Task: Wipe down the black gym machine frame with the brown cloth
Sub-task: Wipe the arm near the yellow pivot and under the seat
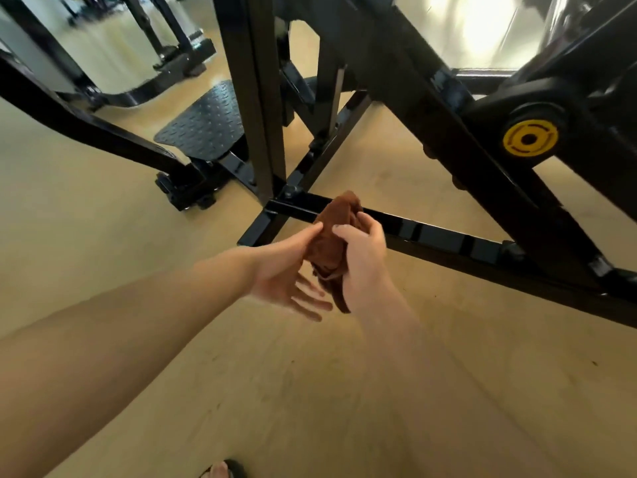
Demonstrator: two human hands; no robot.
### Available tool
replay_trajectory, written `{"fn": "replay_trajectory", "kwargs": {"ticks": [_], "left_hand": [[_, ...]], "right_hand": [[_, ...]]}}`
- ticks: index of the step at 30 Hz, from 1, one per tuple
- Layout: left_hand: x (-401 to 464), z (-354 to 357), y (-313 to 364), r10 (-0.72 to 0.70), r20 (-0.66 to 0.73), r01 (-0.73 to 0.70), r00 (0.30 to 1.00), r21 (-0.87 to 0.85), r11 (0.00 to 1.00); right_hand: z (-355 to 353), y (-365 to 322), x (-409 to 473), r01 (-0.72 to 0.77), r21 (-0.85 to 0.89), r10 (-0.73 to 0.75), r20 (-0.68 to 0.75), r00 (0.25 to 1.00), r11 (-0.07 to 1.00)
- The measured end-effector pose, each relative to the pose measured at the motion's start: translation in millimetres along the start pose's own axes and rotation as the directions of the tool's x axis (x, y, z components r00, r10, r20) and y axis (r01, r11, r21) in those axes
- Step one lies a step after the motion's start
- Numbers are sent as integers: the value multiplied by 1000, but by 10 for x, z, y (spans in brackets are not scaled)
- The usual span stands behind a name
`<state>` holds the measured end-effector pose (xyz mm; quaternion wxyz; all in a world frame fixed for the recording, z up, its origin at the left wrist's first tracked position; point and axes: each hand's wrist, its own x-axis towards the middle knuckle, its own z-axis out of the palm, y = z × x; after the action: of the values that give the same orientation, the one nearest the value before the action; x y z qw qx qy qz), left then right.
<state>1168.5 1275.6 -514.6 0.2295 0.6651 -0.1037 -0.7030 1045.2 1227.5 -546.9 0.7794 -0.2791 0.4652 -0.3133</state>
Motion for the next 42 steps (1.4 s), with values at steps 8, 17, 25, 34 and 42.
{"fn": "replay_trajectory", "kwargs": {"ticks": [8, 17, 25, 34, 42], "left_hand": [[115, -224, 56, 389, -191, -392, 901, 22, 920], [484, -686, -52, 417, -61, -410, 907, 94, 907], [754, -850, 85, 408, 5, -399, 913, -198, 895], [944, -1491, 204, 665, -356, -695, 656, 59, 717], [1223, -2243, -152, 510, -468, -301, 722, 450, 841]], "right_hand": [[82, 239, 53, 142, -304, -168, -63, 984, 942], [409, 488, 197, -187, -114, 169, -154, 974, 976], [727, 317, 479, 30, -566, -190, -226, 955, 824], [1185, -217, 645, 408, -908, -129, 417, 900, -94], [1346, 75, 1077, 499, -772, -163, 593, 789, -394]]}}
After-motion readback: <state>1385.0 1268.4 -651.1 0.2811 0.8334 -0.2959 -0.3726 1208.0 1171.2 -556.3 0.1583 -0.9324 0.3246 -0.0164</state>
